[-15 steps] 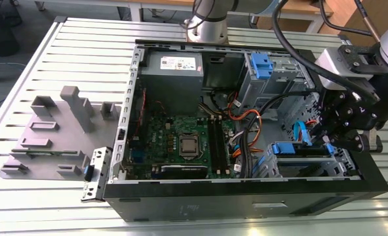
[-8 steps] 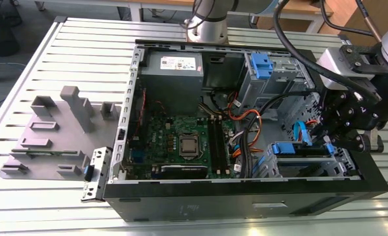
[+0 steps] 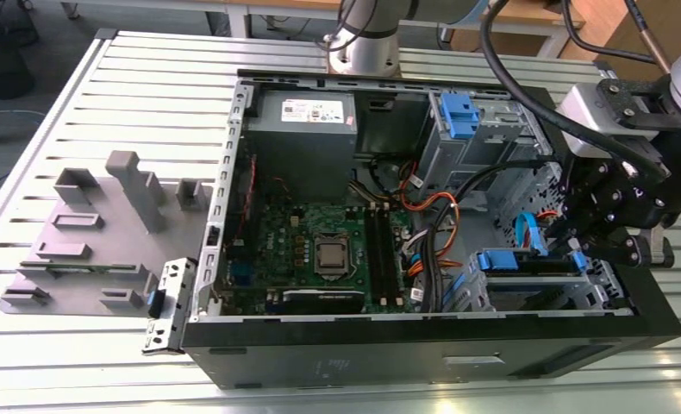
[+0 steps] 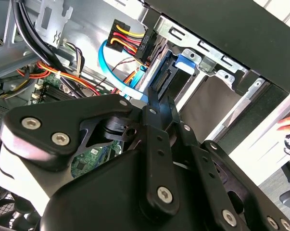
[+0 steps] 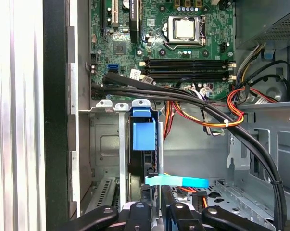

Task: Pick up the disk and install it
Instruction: 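Insert the second disk wire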

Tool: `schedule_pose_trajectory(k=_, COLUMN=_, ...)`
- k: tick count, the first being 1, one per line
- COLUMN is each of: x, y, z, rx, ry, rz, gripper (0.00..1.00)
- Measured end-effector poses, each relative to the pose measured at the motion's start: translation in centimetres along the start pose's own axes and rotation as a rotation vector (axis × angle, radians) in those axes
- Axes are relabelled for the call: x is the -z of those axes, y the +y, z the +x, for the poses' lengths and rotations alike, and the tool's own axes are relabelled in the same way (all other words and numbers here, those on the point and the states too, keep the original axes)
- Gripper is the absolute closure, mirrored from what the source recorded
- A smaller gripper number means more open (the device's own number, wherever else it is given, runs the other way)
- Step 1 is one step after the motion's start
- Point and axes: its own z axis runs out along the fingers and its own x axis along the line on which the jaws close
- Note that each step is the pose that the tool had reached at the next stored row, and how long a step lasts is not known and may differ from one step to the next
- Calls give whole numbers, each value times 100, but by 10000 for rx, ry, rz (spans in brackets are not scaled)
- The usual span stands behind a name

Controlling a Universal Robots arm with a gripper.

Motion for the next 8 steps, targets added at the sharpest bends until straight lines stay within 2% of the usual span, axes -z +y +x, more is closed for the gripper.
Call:
schedule_pose_trajectory(k=6, x=0, y=-1, z=0, rx=0, ry=0, rz=0, gripper=76)
schedule_pose_trajectory(k=7, x=0, y=-1, z=0, rx=0, ry=0, rz=0, gripper=69)
schedule_pose_trajectory(k=8, x=0, y=-1, z=-3, rx=1, ry=-1, rz=0, gripper=69)
